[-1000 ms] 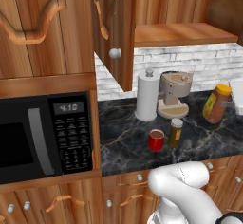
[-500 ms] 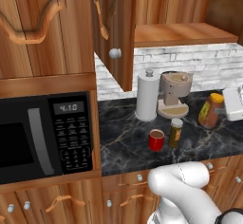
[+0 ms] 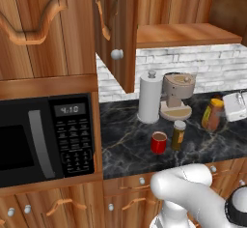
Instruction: Pick the cinnamon and honey bottle from the cabinet and place them next to the mug.
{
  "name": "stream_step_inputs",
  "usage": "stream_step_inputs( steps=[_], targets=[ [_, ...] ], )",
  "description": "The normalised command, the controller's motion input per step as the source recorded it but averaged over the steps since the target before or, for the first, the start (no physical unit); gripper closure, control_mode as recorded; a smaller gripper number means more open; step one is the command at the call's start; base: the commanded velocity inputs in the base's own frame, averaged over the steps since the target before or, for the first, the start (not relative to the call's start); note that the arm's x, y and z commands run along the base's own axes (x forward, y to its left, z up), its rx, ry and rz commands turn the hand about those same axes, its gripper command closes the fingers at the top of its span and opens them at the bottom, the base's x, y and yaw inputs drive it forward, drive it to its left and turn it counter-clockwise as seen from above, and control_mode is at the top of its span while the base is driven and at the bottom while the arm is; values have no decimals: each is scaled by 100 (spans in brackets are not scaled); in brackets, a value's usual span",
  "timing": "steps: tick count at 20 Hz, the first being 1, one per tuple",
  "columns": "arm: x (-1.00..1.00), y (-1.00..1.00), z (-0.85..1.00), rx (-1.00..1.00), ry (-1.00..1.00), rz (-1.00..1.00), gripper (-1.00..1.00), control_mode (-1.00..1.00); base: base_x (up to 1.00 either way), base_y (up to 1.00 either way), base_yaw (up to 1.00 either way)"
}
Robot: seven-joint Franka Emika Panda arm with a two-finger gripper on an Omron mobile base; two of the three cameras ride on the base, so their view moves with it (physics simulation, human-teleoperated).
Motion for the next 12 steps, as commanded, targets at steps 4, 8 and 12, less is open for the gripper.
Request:
stream_step_inputs(
  steps=[4,8,12],
  targets=[
    [17,-9,-72,0,11,0,100,-100,0,0,0],
    [12,-6,-85,0,14,0,100,-100,0,0,0],
    [12,-9,-79,0,13,0,100,-100,0,0,0]
  ],
)
